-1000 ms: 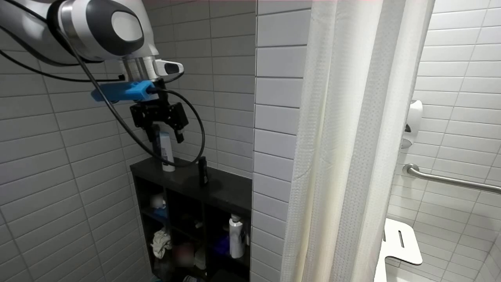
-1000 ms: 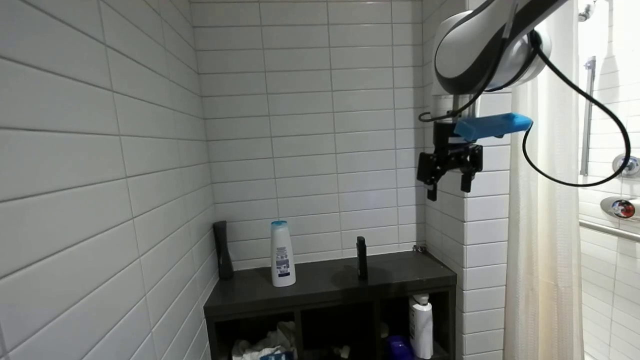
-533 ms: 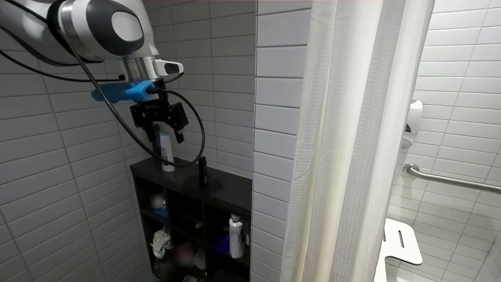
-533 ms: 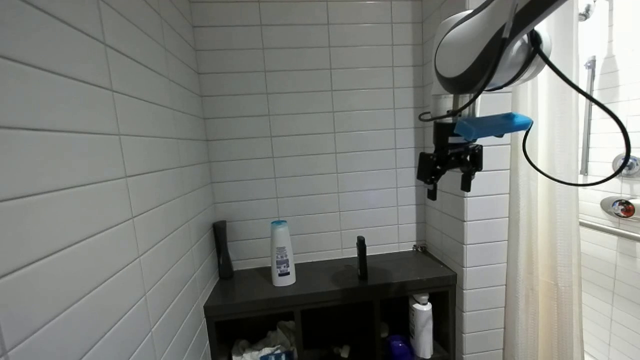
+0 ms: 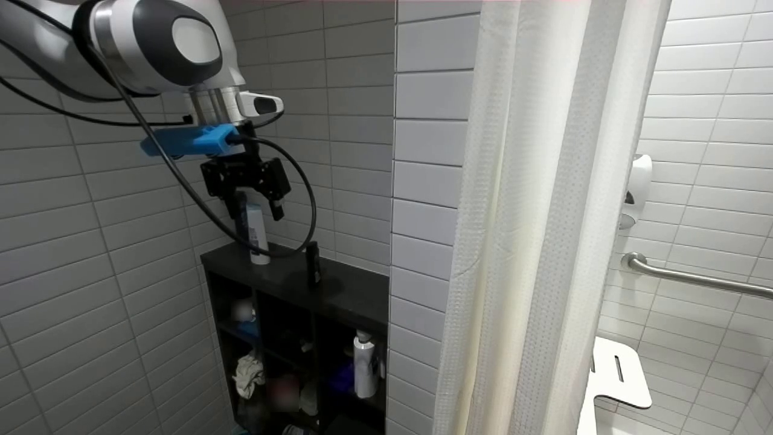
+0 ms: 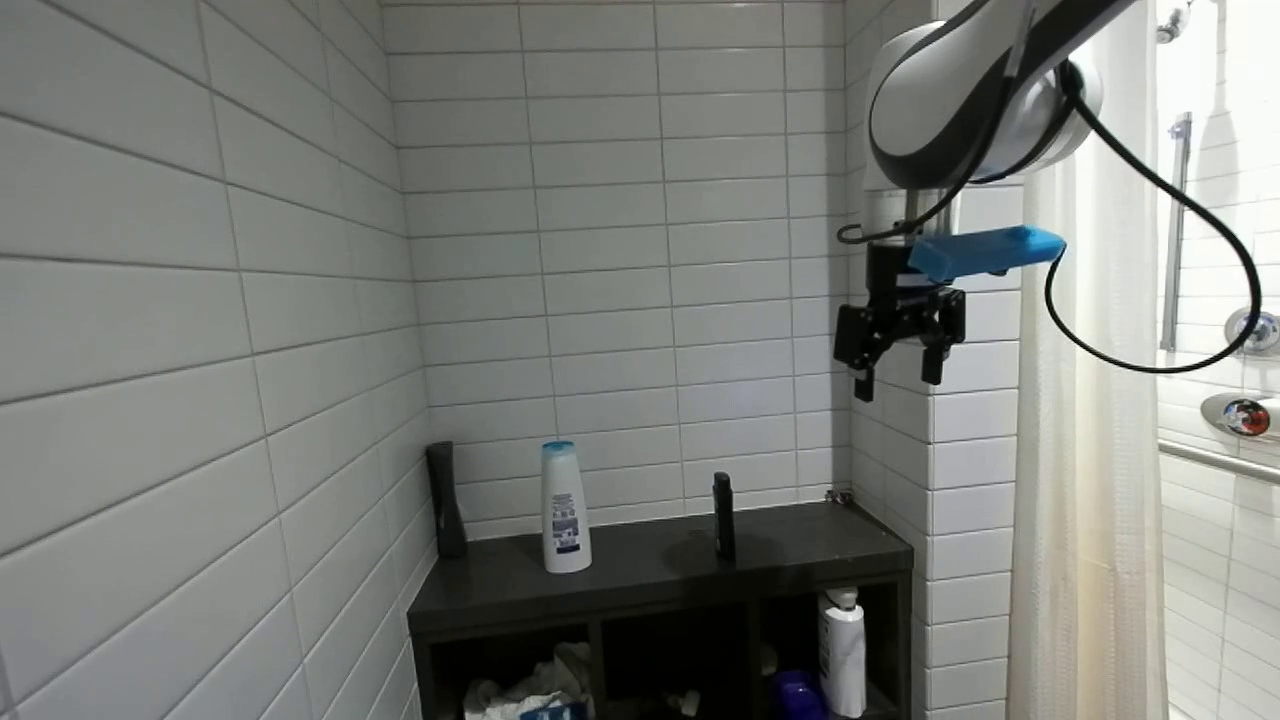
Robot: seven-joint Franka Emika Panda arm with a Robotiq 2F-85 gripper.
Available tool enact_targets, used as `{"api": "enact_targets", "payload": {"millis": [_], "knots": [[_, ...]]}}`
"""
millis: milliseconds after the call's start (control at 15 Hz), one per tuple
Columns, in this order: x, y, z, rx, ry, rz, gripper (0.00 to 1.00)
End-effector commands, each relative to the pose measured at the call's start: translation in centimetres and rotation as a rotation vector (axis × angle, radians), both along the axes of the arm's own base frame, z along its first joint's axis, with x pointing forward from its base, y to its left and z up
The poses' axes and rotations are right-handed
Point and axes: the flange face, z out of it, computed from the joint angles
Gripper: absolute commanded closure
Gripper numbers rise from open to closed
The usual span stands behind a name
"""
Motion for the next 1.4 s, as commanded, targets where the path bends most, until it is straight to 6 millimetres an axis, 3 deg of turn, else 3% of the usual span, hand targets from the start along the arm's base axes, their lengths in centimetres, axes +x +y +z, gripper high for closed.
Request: {"api": "enact_targets", "payload": {"millis": [0, 600, 1333], "knots": [[0.0, 0.0, 0.1, 0.0, 0.001, 0.0, 0.0], [0.0, 0.0, 0.1, 0.0, 0.001, 0.0, 0.0], [3.0, -5.1, -1.9, -0.059, -0.027, 0.104, 0.0]]}}
